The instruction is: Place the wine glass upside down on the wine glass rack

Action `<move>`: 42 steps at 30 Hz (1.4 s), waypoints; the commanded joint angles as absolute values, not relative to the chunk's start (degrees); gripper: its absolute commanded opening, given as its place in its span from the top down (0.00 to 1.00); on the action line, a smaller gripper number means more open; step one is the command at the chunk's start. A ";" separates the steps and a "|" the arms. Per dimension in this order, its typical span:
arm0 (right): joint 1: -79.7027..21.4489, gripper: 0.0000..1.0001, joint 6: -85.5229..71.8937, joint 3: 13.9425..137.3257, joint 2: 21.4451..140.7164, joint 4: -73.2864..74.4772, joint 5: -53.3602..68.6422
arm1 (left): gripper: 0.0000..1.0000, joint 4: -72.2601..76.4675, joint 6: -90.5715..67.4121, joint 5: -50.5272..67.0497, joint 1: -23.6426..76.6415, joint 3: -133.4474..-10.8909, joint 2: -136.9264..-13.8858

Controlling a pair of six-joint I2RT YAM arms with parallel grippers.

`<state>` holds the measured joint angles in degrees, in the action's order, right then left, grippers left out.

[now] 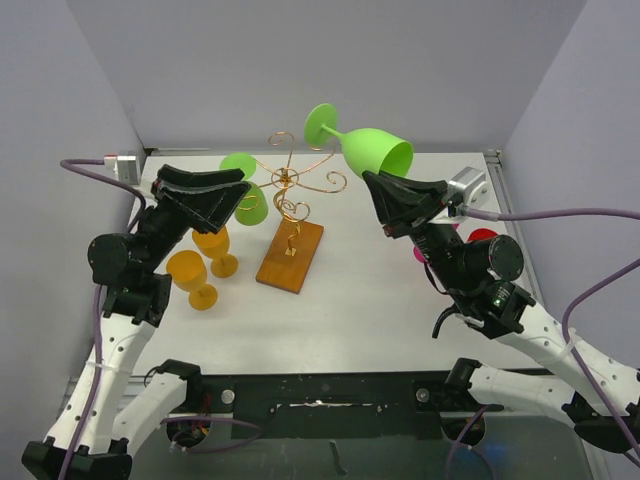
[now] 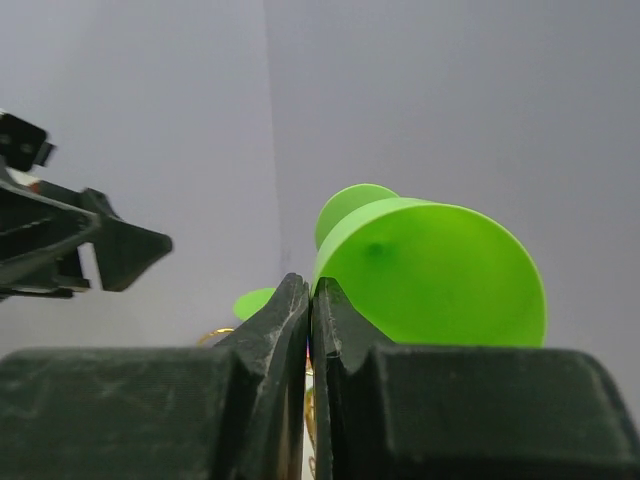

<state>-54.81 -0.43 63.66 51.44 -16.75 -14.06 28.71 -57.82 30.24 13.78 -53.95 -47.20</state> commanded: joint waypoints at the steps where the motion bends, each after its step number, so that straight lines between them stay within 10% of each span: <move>1: -55.64 1.00 -1.64 62.86 53.36 -30.33 -3.05 | 0.37 39.87 -64.19 28.95 13.78 -52.64 -47.78; 29: -66.19 1.00 1.46 67.84 71.09 -49.86 3.83 | 0.42 40.32 -80.73 8.50 14.59 -47.92 -46.27; 42: -67.75 1.00 -2.87 64.25 74.14 -52.04 3.06 | 0.65 47.58 -81.47 5.61 14.55 -45.00 -46.58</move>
